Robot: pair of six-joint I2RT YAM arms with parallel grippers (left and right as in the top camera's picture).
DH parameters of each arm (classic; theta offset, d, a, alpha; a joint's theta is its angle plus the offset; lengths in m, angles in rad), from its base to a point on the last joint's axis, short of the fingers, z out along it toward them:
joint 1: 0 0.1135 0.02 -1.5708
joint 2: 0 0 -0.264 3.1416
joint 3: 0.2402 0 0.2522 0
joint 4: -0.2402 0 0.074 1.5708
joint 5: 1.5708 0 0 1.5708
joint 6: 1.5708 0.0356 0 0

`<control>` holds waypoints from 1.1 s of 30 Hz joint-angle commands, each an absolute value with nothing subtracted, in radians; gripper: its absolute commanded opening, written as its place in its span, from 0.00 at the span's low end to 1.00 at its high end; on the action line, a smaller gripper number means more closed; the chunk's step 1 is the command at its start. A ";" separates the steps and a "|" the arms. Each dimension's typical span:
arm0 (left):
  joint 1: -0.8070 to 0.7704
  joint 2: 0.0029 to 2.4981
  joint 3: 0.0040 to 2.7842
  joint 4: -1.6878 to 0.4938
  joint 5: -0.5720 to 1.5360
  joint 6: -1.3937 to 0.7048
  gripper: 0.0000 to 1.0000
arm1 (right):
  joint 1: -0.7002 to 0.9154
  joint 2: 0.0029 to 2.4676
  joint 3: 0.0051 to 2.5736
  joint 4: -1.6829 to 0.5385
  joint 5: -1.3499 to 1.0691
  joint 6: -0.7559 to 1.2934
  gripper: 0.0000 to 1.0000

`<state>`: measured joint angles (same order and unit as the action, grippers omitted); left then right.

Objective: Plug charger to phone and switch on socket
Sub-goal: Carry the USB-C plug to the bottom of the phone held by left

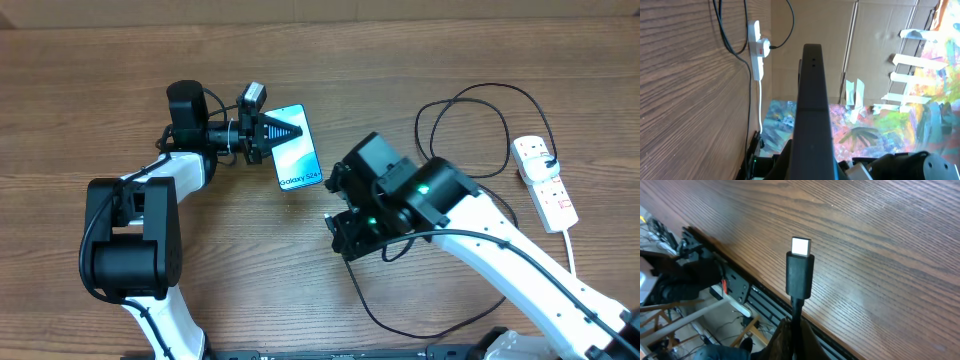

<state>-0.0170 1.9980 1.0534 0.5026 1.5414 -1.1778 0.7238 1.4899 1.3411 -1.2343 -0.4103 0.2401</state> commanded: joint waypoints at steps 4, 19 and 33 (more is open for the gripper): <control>-0.041 1.997 1.069 0.510 1.553 -1.190 0.04 | 0.731 1.557 1.348 -1.186 -0.360 0.262 0.04; -0.089 1.997 1.069 0.509 1.494 -1.190 0.04 | 0.731 1.562 1.348 -1.100 -0.359 0.263 0.04; -0.088 1.997 1.069 0.509 1.524 -1.190 0.04 | 0.731 1.563 1.348 -1.065 -0.356 0.266 0.04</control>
<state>-0.0856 1.9980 1.0534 0.5026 1.4887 -1.1801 0.7284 1.5665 1.3407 -1.0725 -0.3595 0.2619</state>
